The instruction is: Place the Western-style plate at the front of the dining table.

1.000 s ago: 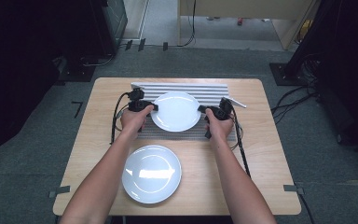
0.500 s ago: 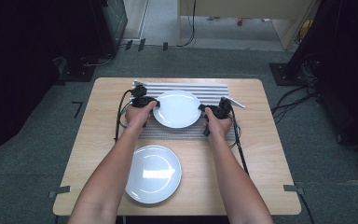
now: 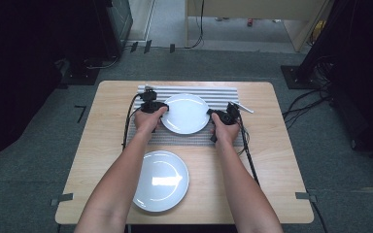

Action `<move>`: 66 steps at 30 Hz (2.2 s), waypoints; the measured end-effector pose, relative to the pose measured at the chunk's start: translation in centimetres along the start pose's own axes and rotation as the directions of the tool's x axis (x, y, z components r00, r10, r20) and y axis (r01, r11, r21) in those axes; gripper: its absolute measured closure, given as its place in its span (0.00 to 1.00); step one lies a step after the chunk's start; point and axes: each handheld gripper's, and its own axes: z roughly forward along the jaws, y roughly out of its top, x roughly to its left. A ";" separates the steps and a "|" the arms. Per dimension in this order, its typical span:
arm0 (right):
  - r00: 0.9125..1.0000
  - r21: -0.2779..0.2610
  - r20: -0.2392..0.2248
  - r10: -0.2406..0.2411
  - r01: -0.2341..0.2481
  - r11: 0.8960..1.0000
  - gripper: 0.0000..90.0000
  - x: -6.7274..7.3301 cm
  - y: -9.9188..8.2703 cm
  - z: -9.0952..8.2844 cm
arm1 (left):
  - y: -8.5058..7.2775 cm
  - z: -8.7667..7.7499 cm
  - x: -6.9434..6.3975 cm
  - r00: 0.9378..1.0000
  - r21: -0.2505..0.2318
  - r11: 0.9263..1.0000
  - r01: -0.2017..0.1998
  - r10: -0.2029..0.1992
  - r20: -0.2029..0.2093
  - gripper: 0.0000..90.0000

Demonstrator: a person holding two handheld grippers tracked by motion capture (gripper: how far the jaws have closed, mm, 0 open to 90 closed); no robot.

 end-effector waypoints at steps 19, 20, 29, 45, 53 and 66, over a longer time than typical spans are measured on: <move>0.936 -0.040 0.092 -0.339 0.344 0.938 0.56 2.4 -0.3 -2.1 | -2.1 -3.4 2.7 0.998 -0.090 0.996 -0.028 0.033 0.057 0.46; 0.927 -0.031 0.098 -0.362 0.366 0.930 0.56 2.5 -0.4 -2.2 | -2.2 -3.7 2.7 0.998 -0.071 0.997 -0.031 0.034 0.047 0.42; 0.890 0.029 0.066 -0.450 0.449 0.893 0.40 3.8 -0.8 -4.6 | -3.4 -6.5 3.7 0.997 -0.083 0.995 -0.052 0.056 0.046 0.20; 0.839 0.075 0.086 -0.538 0.533 0.843 0.35 2.4 -1.1 -8.3 | -5.8 -11.3 4.9 0.989 -0.159 0.979 -0.131 0.140 0.044 0.14; 0.813 0.063 0.080 -0.577 0.573 0.817 0.33 2.4 -1.4 -10.2 | -7.3 -12.9 4.9 0.986 -0.191 0.971 -0.144 0.157 0.058 0.12; 0.795 0.047 0.069 -0.603 0.601 0.798 0.32 1.6 -2.1 -13.5 | -9.9 -14.8 4.8 0.981 -0.223 0.960 -0.169 0.186 0.057 0.12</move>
